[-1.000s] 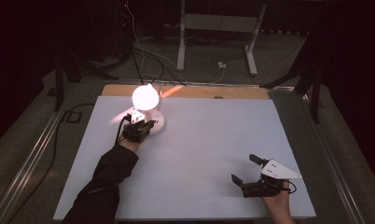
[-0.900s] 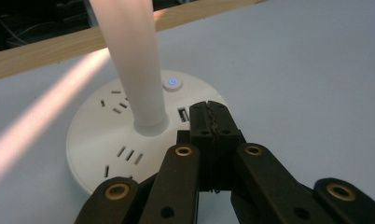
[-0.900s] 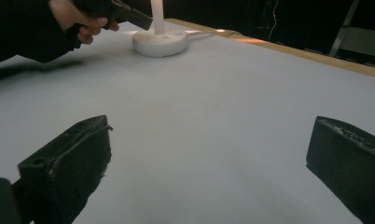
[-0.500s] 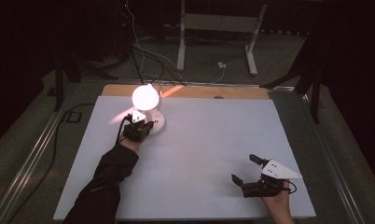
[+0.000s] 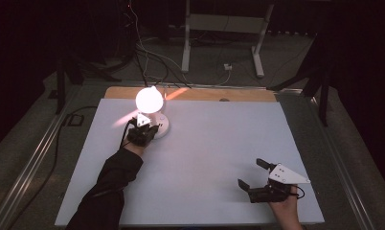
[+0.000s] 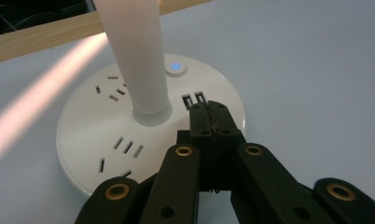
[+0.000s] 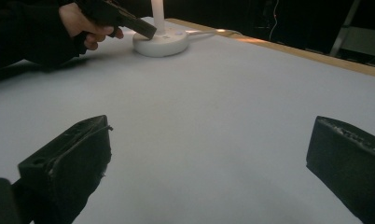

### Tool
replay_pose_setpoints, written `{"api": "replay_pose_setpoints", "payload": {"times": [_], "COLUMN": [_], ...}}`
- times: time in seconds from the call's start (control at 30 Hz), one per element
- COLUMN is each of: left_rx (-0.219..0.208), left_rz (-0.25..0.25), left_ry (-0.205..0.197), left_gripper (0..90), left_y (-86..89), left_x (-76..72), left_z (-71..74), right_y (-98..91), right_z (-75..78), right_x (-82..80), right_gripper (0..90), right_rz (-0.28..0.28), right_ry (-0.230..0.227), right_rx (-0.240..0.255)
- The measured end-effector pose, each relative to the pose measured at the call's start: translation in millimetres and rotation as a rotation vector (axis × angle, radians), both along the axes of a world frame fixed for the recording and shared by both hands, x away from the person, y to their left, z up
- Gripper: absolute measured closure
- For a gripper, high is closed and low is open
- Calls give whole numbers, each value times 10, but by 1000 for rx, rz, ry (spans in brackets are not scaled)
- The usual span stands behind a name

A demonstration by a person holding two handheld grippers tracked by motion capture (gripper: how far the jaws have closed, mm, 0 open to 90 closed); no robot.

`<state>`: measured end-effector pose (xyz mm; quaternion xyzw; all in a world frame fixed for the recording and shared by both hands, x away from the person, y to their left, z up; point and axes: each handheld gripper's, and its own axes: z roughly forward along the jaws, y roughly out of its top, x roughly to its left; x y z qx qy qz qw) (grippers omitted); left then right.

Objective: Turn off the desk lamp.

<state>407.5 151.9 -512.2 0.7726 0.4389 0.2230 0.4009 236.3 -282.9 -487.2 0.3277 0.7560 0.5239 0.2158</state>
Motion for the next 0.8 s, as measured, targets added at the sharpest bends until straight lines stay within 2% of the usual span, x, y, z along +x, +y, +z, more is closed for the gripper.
{"api": "replay_pose_setpoints", "payload": {"times": [0.07, 0.13, 0.3, 0.33, 0.43, 0.7, 0.8], "left_rx": [-5, 11, 14, 4, 20, -14, -8], "left_rz": [-2, -17, -18, -9, -7, -1, -3], "left_ry": [0, 9, 4, 13, -5, -21, -18], "left_gripper": [900, 900, 900, 900, 900, 900, 900], "left_y": [6, 6, 12, 11, -14, 12, 6], "left_x": [1, 6, 3, 8, -4, -2, -4], "left_z": [-5, 8, 6, 15, 36, 79, 73], "right_y": [0, 4, 11, 11, 7, 6, 5], "right_z": [-1, 1, -2, -1, -1, 4, 0], "right_x": [-1, -3, -3, -3, -3, -5, -3], "right_gripper": [0, 0, 0, 0, 0, 0, 0], "right_rz": [0, 1, 3, 3, 3, 3, 3], "right_ry": [0, -3, -2, -2, -3, -4, -2], "right_rx": [-2, -3, -6, -5, -5, -3, -3]}}
